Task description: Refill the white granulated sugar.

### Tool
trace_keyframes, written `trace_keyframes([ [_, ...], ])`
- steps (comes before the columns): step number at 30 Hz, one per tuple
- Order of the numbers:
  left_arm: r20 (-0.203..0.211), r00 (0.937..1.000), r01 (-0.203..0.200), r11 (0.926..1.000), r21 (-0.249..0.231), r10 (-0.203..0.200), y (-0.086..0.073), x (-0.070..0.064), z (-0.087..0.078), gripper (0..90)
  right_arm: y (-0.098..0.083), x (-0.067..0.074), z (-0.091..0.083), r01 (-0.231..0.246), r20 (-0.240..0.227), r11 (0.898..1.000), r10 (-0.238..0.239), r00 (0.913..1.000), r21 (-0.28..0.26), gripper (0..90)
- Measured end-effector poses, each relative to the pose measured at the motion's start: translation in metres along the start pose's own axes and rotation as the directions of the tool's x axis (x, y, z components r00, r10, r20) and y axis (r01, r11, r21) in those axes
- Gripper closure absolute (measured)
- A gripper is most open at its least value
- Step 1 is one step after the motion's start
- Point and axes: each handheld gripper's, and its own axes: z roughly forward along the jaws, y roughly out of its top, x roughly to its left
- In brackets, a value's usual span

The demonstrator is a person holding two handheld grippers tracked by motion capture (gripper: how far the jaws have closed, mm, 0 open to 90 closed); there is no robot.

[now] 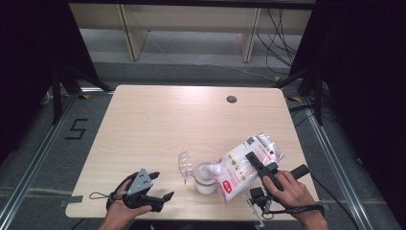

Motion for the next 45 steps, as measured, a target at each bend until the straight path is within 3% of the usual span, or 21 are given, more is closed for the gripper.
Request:
trace_keyframes([
  [16,-0.003,1.0000,-0.003,1.0000,0.002,0.003,0.0001,0.0002,-0.0002,16.3,-0.0009,0.0001,0.0003,-0.013,-0.002,1.000,0.013,0.9999,-0.007,70.6],
  [18,-0.002,1.0000,-0.003,1.0000,0.002,0.003,0.0001,0.0002,-0.0002,16.3,-0.0006,-0.0024,0.0010,0.011,-0.010,1.000,-0.011,0.9999,-0.017,70.8],
  [22,-0.001,1.0000,-0.003,1.0000,0.002,0.003,0.0000,0.0001,-0.0003,16.3,-0.0009,-0.0024,0.0013,0.006,-0.015,1.000,-0.007,0.9999,-0.020,71.1],
  [25,-0.002,1.0000,-0.003,1.0000,0.002,0.003,0.0001,0.0002,-0.0003,16.3,-0.0014,-0.0015,0.0016,-0.008,-0.013,1.000,0.007,0.9999,-0.023,71.3],
  [26,-0.002,1.0000,-0.003,1.0000,0.001,0.003,0.0001,0.0001,-0.0003,16.3,-0.0016,0.0006,0.0004,-0.034,-0.017,0.999,0.033,0.9993,-0.008,71.4],
  [29,0.000,1.0000,0.000,1.0000,0.000,0.000,0.0001,0.0000,0.0000,16.3,-0.0020,-0.0007,0.0014,-0.021,-0.015,1.000,0.021,0.9997,-0.022,71.5],
  [35,0.001,1.0000,0.000,1.0000,0.000,0.000,0.0000,0.0000,0.0000,16.3,-0.0027,0.0005,0.0011,-0.055,-0.031,0.998,0.055,0.9980,-0.013,71.8],
  [37,0.001,1.0000,0.000,1.0000,0.000,0.000,0.0000,0.0000,0.0001,16.3,-0.0031,-0.0021,0.0024,-0.024,-0.021,0.999,0.023,0.9995,-0.033,71.8],
  [39,0.001,1.0000,0.000,1.0000,0.001,0.000,0.0000,0.0000,0.0000,16.3,-0.0037,-0.0021,0.0029,-0.029,-0.007,0.998,0.029,0.9996,-0.048,71.8],
  [41,0.001,1.0000,0.000,1.0000,0.001,0.000,0.0000,0.0000,0.0000,16.3,-0.0033,-0.0001,0.0010,-0.069,-0.030,0.997,0.069,0.9972,-0.025,71.8],
  [44,0.001,1.0000,0.000,1.0000,0.001,0.000,0.0000,0.0001,0.0001,16.3,-0.0041,-0.0018,0.0023,-0.050,-0.010,0.997,0.050,0.9987,-0.052,71.9],
  [45,0.001,1.0000,0.000,1.0000,0.001,0.000,0.0000,0.0000,0.0000,16.3,-0.0045,-0.0008,0.0018,-0.068,-0.017,0.997,0.067,0.9976,-0.044,71.9],
])
